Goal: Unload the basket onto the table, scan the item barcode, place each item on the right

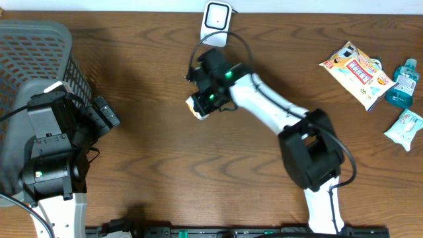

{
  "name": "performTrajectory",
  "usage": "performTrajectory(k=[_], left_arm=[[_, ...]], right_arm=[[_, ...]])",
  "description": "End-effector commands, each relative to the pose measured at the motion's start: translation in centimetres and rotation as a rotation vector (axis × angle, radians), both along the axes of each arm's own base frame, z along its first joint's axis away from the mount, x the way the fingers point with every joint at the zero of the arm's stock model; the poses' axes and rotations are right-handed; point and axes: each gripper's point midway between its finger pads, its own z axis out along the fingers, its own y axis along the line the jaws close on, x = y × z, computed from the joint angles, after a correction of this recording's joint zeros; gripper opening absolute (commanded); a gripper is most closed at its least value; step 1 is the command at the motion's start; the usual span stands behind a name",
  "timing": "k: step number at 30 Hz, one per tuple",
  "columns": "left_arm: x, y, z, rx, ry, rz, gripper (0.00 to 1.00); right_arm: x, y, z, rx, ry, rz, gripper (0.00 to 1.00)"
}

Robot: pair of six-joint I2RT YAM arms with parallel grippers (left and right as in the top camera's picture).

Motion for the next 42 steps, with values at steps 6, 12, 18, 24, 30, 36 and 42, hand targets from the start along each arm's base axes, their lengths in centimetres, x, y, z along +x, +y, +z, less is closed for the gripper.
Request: performTrajectory(k=[6, 12, 18, 24, 30, 36, 42], left_arm=[[0.0, 0.4, 0.2, 0.003, -0.003, 0.021, 0.98], [0.0, 0.4, 0.2, 0.003, -0.003, 0.021, 0.98], [0.0, 0.4, 0.2, 0.003, -0.003, 0.021, 0.98], [0.0, 0.4, 0.2, 0.003, -0.003, 0.021, 0.98], [0.0, 0.4, 0.2, 0.003, -0.003, 0.021, 0.98], [0.0, 0.4, 0.2, 0.003, -0.003, 0.021, 0.98], [0.0, 0.4, 0.2, 0.003, -0.003, 0.021, 0.98]], right_arm=[[-1.6, -1.9, 3.8, 0.408, 0.293, 0.003, 0.01], [-1.7, -5.6, 0.5, 0.403, 0.357, -0.09, 0.01], [0.5, -11.2, -4.2, 0.104, 0.286, -0.283, 0.03], [1.4, -14.2, -5.2, -0.03, 0.261, -0.365, 0.31], [2.3, -14.0, -3.0, -0.007, 0.249, -0.335, 0.33], [1.9, -11.7, -1.3, 0.09, 0.252, -0.25, 0.47], [0.9, -10.2, -1.7, 0.075, 0.238, -0.19, 0.57]])
